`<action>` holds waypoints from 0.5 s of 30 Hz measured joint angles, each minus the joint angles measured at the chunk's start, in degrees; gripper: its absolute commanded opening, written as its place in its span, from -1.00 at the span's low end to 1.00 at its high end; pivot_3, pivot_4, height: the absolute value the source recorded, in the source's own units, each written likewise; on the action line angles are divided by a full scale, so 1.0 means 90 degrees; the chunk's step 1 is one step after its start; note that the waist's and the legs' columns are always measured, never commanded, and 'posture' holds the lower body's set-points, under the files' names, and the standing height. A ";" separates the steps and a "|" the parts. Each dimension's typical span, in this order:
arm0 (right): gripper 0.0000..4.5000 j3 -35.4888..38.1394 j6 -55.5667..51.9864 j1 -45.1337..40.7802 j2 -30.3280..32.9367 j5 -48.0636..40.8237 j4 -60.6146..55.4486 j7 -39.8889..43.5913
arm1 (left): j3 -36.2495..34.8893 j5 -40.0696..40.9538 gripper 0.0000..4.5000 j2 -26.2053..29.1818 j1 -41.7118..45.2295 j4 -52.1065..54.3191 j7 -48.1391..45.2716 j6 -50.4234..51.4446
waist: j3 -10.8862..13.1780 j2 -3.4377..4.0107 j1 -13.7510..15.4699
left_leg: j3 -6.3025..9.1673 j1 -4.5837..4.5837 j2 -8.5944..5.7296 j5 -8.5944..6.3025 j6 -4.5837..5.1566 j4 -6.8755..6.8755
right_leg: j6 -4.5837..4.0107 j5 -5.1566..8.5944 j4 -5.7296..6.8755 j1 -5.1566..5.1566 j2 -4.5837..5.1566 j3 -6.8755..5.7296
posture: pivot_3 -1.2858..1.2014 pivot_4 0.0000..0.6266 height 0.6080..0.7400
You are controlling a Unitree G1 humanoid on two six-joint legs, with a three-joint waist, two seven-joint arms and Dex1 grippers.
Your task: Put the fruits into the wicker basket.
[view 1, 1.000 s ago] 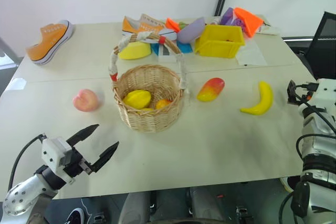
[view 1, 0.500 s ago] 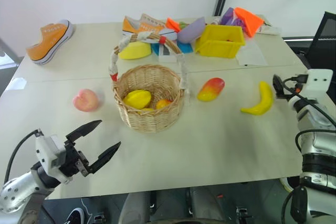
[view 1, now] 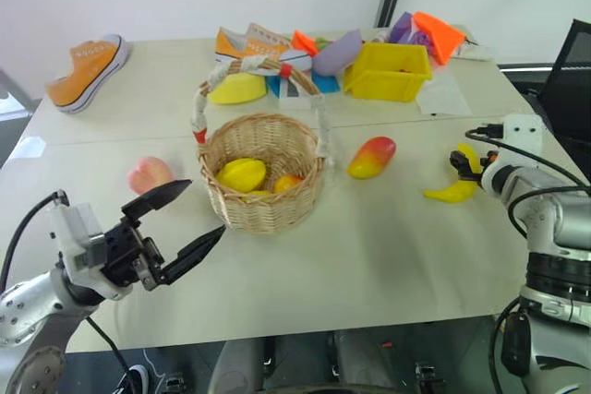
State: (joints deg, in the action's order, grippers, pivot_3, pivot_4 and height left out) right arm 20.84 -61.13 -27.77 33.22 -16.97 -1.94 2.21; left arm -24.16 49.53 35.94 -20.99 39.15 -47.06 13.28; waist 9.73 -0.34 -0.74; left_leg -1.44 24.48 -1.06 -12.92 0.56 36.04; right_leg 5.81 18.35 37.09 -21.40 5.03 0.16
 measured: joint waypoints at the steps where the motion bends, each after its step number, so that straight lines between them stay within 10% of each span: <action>1: 0.99 0.0031 -0.0010 -0.0024 -0.0022 0.0006 0.0007 -0.0036 | 0.0002 0.0173 1.00 0.0000 -0.0017 0.0001 0.0008 0.0107 | 0.0000 0.0000 -0.0008 | -0.0001 0.0000 0.0000 0.0000 0.0000 0.0001 | 0.0000 0.0000 0.0000 0.0000 0.0000 0.0000 | 0.03 -0.52 1.00; 15: 0.99 0.0088 -0.0606 -0.0311 -0.0377 0.0011 -0.0023 -0.0159 | 0.0051 0.0671 1.00 0.0254 0.0114 0.0157 0.0078 0.0711 | 0.0000 0.0001 -0.0014 | -0.0001 -0.0002 0.0000 0.0001 0.0001 0.0007 | -0.0002 0.0001 0.0002 0.0004 -0.0002 0.0001 | 0.03 -0.52 1.00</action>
State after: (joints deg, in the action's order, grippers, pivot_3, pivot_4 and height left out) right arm 21.63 -66.58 -30.57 29.83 -16.87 -2.15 0.78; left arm -23.69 55.57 38.23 -19.97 40.57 -46.36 19.68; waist 9.73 -0.33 -0.86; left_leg -1.45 24.46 -1.07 -12.91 0.57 36.10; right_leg 5.79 18.36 37.11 -21.37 5.01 0.16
